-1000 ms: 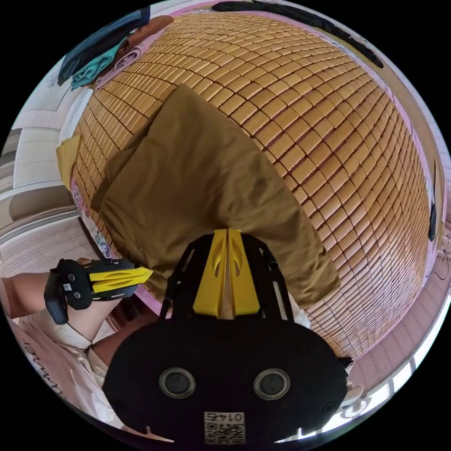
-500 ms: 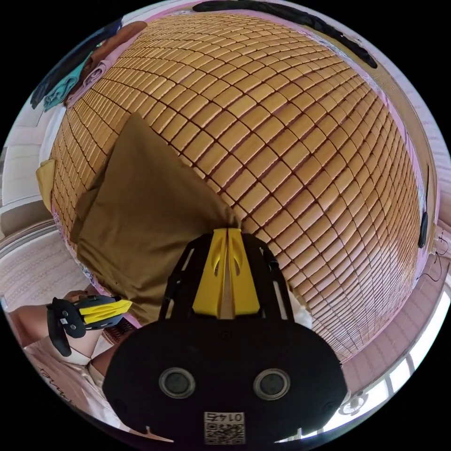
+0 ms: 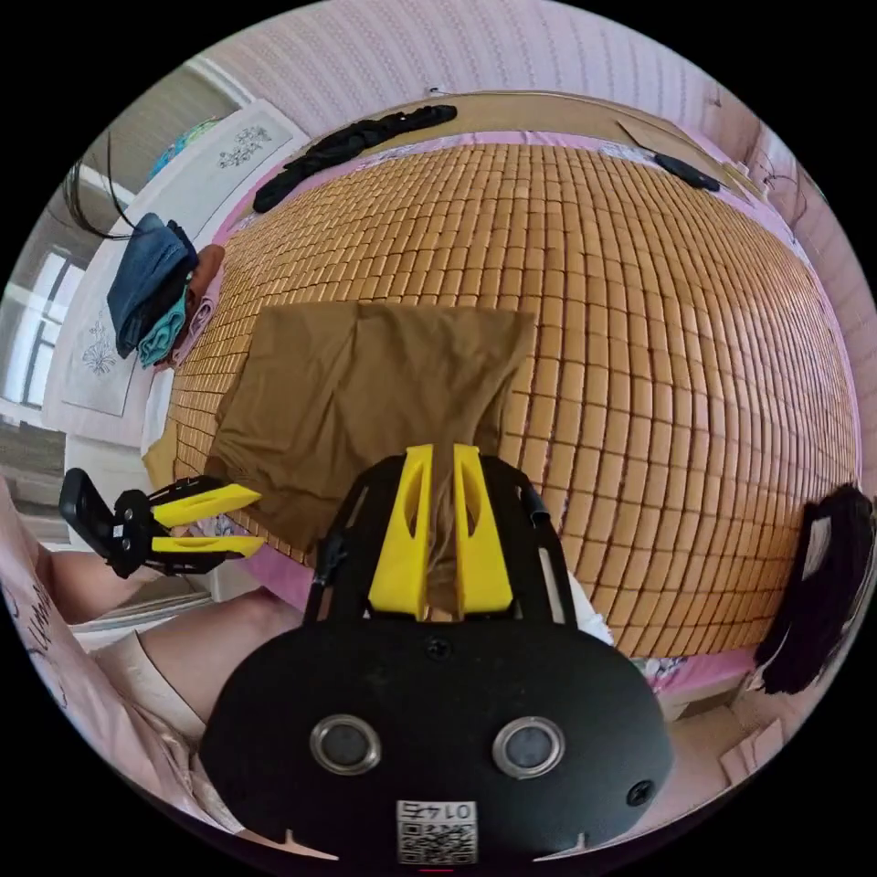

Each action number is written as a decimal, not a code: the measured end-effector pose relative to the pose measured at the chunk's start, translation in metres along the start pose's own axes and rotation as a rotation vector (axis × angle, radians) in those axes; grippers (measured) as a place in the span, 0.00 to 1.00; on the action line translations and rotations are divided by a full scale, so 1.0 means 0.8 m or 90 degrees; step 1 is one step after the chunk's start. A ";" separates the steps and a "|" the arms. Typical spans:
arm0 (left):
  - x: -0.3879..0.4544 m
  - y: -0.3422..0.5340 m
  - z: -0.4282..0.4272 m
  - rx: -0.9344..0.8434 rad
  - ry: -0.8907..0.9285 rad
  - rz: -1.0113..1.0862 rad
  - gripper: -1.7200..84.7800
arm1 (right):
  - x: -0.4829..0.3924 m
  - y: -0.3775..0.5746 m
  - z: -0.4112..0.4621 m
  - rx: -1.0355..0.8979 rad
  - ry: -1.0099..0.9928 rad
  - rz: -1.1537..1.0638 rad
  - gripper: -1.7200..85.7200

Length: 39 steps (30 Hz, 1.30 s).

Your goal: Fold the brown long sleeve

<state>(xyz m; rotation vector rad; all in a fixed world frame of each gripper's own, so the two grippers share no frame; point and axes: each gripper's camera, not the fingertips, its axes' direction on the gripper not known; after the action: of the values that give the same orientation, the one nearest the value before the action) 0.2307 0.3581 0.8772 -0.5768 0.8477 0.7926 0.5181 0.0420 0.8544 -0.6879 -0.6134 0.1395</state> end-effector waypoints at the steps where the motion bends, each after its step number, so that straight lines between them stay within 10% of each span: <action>1: 0.005 -0.009 0.007 0.005 0.014 0.013 0.15 | 0.023 0.035 -0.005 -0.019 -0.005 0.051 0.09; 16: 0.076 -0.099 0.136 -0.088 0.032 0.137 0.14 | 0.143 0.144 -0.047 0.039 -0.410 0.176 0.05; 25: 0.056 -0.102 0.103 -0.071 0.026 0.084 0.03 | 0.249 0.214 -0.033 0.164 -0.523 0.408 0.20; 39: 0.094 -0.062 0.061 -0.044 0.165 0.115 0.03 | 0.285 0.218 -0.052 0.226 -0.528 0.422 0.04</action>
<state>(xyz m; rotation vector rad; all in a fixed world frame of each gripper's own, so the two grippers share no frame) 0.3230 0.3923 0.8483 -0.6806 1.1251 0.9268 0.7413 0.2255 0.8289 -0.4433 -1.0945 1.1657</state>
